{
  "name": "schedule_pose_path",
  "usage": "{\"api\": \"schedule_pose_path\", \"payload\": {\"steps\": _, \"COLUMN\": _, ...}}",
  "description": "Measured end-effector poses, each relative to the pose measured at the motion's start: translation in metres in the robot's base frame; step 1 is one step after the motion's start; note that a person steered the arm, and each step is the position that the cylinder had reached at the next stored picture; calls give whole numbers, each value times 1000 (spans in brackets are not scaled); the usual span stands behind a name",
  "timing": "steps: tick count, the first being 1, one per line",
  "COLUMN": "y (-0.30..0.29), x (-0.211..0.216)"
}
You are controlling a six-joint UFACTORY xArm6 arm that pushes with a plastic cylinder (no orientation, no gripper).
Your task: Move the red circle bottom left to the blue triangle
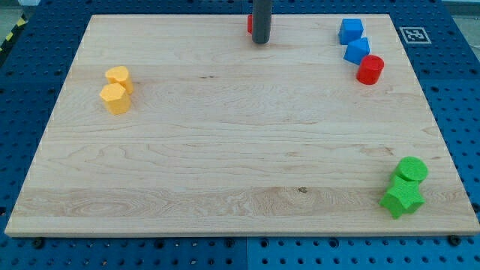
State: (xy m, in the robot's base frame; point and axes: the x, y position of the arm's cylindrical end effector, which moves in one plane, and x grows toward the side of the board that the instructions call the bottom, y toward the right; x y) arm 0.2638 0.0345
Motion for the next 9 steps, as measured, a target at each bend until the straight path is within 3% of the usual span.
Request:
{"api": "schedule_pose_path", "payload": {"steps": 2, "y": 63, "x": 118}}
{"api": "schedule_pose_path", "payload": {"steps": 4, "y": 251, "x": 132}}
{"api": "schedule_pose_path", "payload": {"steps": 5, "y": 307, "x": 134}}
{"api": "schedule_pose_path", "payload": {"steps": 7, "y": 306, "x": 109}}
{"api": "schedule_pose_path", "payload": {"steps": 9, "y": 236, "x": 101}}
